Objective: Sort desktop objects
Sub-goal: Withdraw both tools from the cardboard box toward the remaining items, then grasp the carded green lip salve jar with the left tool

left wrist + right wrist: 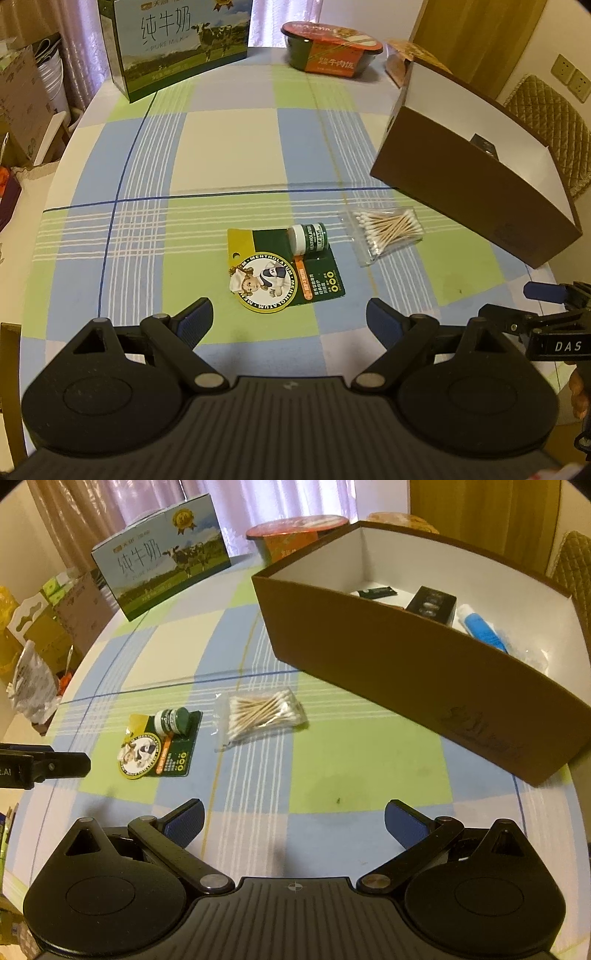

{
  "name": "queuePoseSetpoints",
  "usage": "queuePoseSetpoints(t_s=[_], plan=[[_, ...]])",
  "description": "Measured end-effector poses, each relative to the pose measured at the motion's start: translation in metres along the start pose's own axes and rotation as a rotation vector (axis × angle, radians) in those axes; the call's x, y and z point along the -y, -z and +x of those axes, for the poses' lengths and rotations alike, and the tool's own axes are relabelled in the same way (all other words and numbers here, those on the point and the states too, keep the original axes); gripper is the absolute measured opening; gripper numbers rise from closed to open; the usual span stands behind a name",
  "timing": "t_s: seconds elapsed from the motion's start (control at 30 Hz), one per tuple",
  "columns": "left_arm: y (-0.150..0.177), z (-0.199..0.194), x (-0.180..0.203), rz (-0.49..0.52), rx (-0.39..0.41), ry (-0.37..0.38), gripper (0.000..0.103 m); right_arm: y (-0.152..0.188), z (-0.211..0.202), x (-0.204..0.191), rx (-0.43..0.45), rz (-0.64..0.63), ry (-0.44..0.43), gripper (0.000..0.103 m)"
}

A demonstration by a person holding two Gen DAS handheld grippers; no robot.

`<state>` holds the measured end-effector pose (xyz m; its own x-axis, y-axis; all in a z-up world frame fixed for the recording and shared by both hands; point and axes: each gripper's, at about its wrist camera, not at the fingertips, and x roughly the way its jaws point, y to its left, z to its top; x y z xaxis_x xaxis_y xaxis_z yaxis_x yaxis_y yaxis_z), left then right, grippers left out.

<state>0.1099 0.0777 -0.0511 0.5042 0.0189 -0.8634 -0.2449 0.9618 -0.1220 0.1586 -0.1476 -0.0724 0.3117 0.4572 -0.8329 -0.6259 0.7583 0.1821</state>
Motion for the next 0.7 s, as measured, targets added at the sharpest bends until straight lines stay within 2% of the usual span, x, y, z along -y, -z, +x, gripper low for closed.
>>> queuePoseSetpoints(t_s=[0.33, 0.7], plan=[[-0.003, 0.022, 0.01, -0.008, -0.016, -0.041, 0.086, -0.008, 0.024, 0.004, 0.016, -0.04, -0.05, 0.101], [-0.014, 0.069, 0.024, -0.012, -0.029, -0.062, 0.074, -0.029, 0.06, 0.007, 0.055, -0.096, -0.092, 0.101]])
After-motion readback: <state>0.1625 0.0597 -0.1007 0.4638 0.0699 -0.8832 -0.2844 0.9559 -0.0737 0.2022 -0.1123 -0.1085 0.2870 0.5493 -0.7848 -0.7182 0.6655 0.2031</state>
